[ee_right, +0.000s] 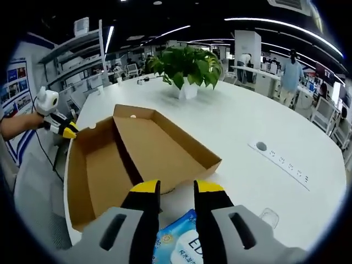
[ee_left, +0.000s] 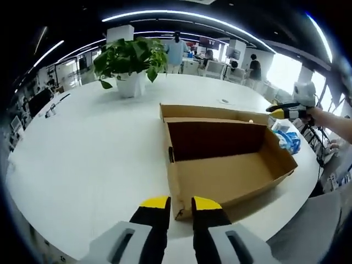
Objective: Operate the shoe box by opening the lid, removing the specified soft item, and placing it in the target area until the item is outside and the box remains undamaged.
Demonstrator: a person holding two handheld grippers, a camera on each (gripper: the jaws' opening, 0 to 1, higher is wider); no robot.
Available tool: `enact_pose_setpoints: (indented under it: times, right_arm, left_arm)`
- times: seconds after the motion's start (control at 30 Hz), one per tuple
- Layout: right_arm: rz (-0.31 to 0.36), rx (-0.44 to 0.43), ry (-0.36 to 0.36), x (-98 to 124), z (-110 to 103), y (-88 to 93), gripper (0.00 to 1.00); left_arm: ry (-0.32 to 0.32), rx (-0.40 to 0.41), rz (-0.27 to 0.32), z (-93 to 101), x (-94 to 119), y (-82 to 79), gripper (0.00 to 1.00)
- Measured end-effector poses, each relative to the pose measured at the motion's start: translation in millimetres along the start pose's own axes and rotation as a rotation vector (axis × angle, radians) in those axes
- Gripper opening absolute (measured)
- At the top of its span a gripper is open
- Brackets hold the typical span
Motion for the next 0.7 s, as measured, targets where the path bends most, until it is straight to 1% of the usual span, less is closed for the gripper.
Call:
enact_pose_setpoints:
  times: [0.1, 0.13, 0.37, 0.43, 0.7]
  right_arm:
    - [-0.009, -0.002, 0.007, -2.2, -0.5, 2.2, 0.19]
    - [-0.012, -0.007, 0.011, -2.7, -0.2, 3.0, 0.18]
    - [-0.028, -0.028, 0.034, -5.1, 2.2, 7.7, 0.11]
    - [-0.025, -0.044, 0.028, -5.5, 0.1, 7.4, 0.09]
    - [-0.024, -0.032, 0.024, -6.3, -4.0, 7.0, 0.05]
  left_arm:
    - [0.002, 0.013, -0.001, 0.2, -1.1, 0.3, 0.07]
    - [0.012, 0.014, -0.005, 2.0, -1.7, 0.9, 0.06]
    - [0.013, 0.015, -0.004, 2.6, -2.1, 1.8, 0.06]
    - [0.014, 0.020, -0.001, 2.7, -1.9, 1.7, 0.05]
    - [0.015, 0.019, 0.007, 3.3, -1.6, 1.8, 0.05]
Point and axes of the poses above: the point that each gripper's makers call its tool centre point, and the gripper's own axes: x roughly backward along the fingers, z roughly to its right, y roughly out of its underside, the point moved 1 cm from there along x, roughly backward along the fingers, and after that the axes turned 10 degrees about -x, right-handed, at the moved point
